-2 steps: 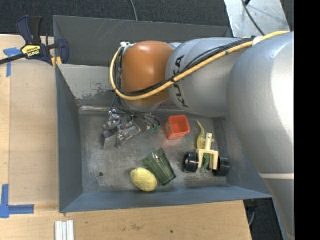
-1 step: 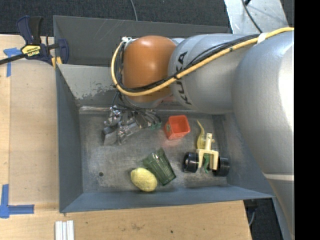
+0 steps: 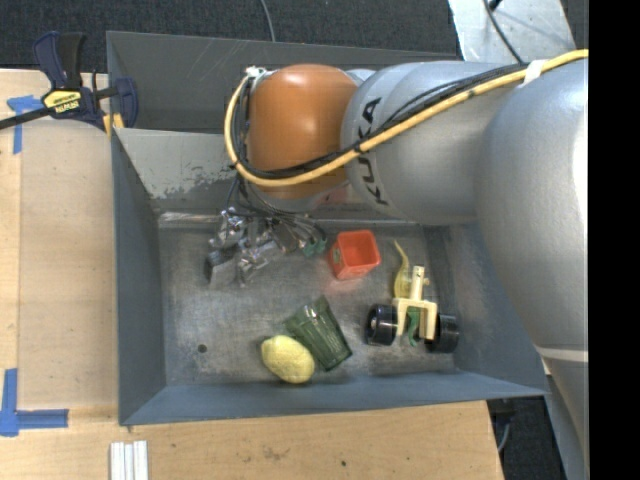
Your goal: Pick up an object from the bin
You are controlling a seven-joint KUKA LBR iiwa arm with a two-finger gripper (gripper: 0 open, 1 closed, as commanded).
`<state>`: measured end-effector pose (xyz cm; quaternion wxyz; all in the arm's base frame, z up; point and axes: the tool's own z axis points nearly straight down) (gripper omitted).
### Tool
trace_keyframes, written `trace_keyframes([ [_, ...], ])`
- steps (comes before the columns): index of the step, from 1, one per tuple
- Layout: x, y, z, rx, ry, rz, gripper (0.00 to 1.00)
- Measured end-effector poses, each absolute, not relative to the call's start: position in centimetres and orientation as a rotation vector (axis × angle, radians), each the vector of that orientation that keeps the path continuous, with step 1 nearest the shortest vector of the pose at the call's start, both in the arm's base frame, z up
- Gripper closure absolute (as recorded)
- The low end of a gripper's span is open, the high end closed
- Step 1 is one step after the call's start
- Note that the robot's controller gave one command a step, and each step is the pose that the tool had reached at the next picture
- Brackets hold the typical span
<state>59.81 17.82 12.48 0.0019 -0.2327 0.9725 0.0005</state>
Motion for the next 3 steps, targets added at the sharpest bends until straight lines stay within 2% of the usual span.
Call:
trace_keyframes([
  [3,59.8,17.8,16.8,-0.740,3.052,0.000,1.00],
])
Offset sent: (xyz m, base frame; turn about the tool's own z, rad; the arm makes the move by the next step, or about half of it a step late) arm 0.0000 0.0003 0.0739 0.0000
